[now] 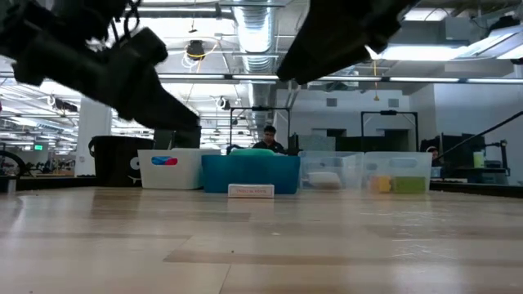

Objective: Pick & Place Toys
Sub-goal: Put the orange deck of cards into the left transparent bin

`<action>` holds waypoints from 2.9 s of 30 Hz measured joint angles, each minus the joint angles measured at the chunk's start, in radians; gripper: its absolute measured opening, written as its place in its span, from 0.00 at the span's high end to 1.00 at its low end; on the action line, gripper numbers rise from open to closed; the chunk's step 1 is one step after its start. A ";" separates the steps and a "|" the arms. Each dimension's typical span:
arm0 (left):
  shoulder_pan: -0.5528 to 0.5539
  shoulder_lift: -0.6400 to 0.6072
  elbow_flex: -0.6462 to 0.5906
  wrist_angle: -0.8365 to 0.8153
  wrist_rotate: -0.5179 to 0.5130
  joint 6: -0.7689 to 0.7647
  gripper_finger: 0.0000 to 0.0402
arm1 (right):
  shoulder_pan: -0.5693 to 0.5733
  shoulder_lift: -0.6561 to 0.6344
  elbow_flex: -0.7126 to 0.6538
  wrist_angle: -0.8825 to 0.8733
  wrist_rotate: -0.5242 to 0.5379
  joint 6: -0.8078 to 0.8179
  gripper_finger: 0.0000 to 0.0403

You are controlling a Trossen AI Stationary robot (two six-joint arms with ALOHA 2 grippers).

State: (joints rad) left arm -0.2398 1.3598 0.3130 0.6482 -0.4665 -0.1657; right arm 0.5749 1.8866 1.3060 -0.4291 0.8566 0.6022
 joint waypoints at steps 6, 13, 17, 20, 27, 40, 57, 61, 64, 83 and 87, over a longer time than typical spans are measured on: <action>0.005 0.192 0.018 0.215 -0.050 -0.099 0.20 | 0.015 0.000 0.000 -0.062 0.001 0.000 0.42; 0.005 0.337 0.134 0.231 -0.058 -0.212 0.36 | 0.013 0.000 -0.001 -0.068 0.002 0.000 0.42; 0.008 0.393 0.195 0.230 -0.057 -0.216 0.56 | 0.014 0.000 -0.002 -0.068 0.001 0.000 0.42; 0.020 0.405 0.226 0.230 -0.057 -0.216 0.74 | 0.014 0.000 -0.002 -0.069 0.001 0.000 0.42; 0.065 0.401 0.246 0.214 -0.057 -0.217 0.97 | 0.003 0.000 -0.002 -0.131 0.010 0.000 0.42; 0.106 0.435 0.245 0.041 -0.057 -0.348 1.00 | -0.037 0.001 -0.029 -0.135 0.014 -0.008 0.42; 0.017 0.615 0.307 0.100 0.035 -0.448 1.00 | -0.056 0.001 -0.047 -0.097 0.005 -0.008 0.42; -0.057 0.614 0.305 0.099 0.056 -0.449 1.00 | -0.052 0.001 -0.047 -0.097 0.005 -0.008 0.42; -0.094 0.614 0.305 0.097 0.061 -0.446 1.00 | -0.052 0.001 -0.047 -0.094 0.004 -0.008 0.42; -0.042 0.241 0.291 -0.528 0.350 0.098 1.00 | -0.052 0.000 -0.047 -0.085 -0.033 -0.064 0.42; 0.006 0.201 0.293 -0.623 0.432 0.322 1.00 | -0.053 0.000 -0.047 -0.084 -0.044 -0.082 0.42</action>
State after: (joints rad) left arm -0.2341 1.5610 0.6057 0.0253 -0.0343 0.1564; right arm 0.5217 1.8867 1.2594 -0.5129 0.8127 0.5201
